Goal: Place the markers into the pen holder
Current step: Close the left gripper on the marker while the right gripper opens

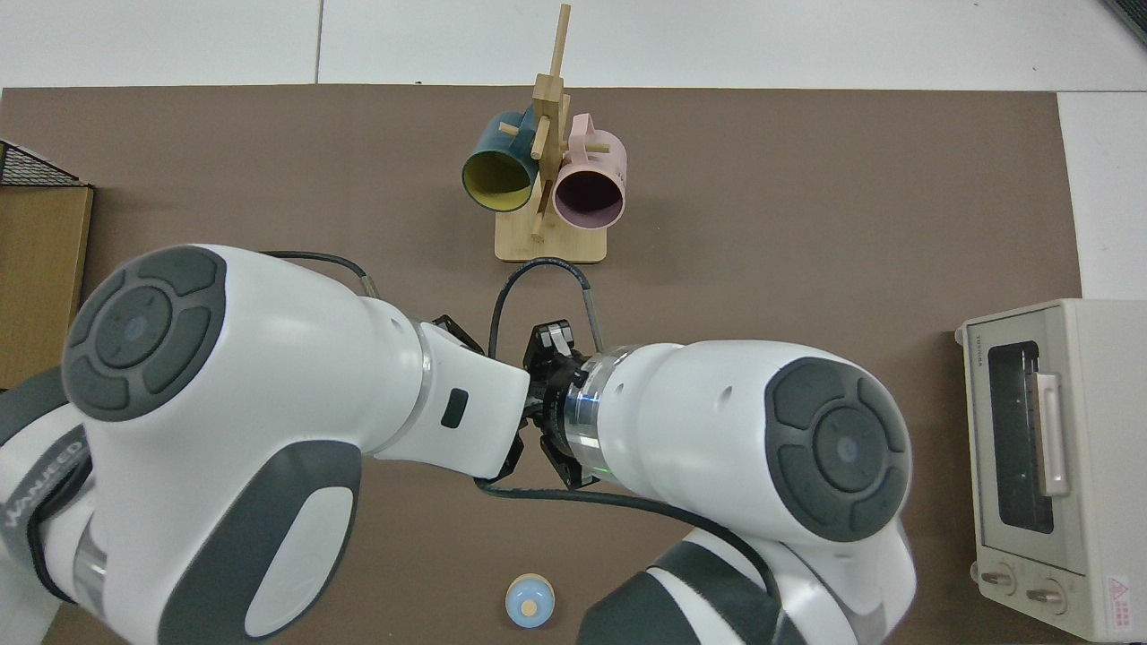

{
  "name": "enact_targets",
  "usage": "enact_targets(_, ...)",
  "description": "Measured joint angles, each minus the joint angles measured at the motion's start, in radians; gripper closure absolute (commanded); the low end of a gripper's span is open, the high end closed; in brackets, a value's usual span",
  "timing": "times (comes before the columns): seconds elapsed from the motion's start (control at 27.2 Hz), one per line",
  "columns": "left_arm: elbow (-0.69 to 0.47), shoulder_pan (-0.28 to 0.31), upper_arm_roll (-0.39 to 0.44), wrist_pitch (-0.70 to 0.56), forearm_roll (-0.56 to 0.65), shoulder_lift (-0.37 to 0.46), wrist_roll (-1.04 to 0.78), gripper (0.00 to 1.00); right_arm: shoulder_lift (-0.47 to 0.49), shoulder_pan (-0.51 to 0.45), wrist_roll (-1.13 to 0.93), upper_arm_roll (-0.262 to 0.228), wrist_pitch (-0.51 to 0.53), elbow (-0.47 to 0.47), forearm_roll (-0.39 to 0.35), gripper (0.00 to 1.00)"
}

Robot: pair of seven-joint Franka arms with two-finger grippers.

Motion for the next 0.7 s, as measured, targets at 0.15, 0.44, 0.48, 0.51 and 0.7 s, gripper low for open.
enact_targets(0.15,-0.001,0.000,-0.001,-0.001,0.000,0.000,0.000,0.73,0.002,0.000,0.000,-0.001,0.000,0.000,0.000,1.00)
enact_targets(0.44,-0.001,0.000,0.002,0.000,0.007,0.000,0.015,1.00,0.002,0.001,-0.001,0.000,-0.003,0.001,0.000,1.00)
enact_targets(0.48,-0.001,0.000,0.002,-0.001,0.008,-0.001,0.024,1.00,0.004,0.002,-0.002,0.000,-0.002,0.001,0.000,1.00)
enact_targets(0.51,-0.001,0.000,0.001,-0.002,0.011,-0.001,0.030,1.00,0.004,0.002,-0.002,0.000,-0.002,0.001,0.000,1.00)
enact_targets(0.7,-0.001,0.000,0.000,-0.001,0.015,-0.001,0.034,1.00,0.006,0.002,-0.002,0.000,-0.002,0.003,0.000,1.00)
